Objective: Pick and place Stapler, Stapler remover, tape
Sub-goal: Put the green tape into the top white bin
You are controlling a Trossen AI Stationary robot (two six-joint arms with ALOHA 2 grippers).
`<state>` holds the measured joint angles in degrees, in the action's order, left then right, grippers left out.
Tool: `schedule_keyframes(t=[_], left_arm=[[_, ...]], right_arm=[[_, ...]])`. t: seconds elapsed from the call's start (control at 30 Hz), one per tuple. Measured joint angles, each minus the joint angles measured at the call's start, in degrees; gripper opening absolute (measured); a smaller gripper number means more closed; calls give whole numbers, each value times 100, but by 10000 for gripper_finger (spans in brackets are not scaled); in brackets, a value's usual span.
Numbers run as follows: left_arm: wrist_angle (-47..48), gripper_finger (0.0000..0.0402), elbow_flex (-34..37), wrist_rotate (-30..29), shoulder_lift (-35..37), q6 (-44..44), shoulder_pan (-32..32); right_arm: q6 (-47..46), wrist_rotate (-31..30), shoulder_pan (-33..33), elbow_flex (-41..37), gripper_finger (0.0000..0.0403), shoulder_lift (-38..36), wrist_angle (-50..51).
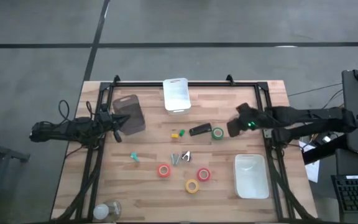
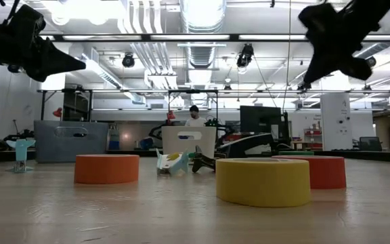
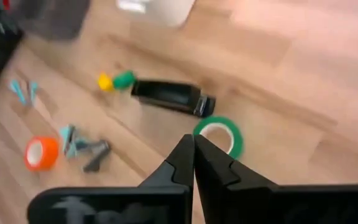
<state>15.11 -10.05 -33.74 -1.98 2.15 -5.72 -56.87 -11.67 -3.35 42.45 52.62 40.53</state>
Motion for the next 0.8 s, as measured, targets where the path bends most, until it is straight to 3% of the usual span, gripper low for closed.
schedule_keyframes(t=[0.1,0.27,0.53,0.8], left_arm=[[4,21,1,1,0,0,1],[2,19,1,2,0,0,0],[2,21,0,2,0,0,0],[2,19,1,2,0,0,2]], right_arm=[[301,802,-559,125,22,484,9],[638,1412,-1269,304,87,1097,50],[1185,1498,-1559,399,211,2010,95],[1672,1581,-1556,436,233,2940,82]])
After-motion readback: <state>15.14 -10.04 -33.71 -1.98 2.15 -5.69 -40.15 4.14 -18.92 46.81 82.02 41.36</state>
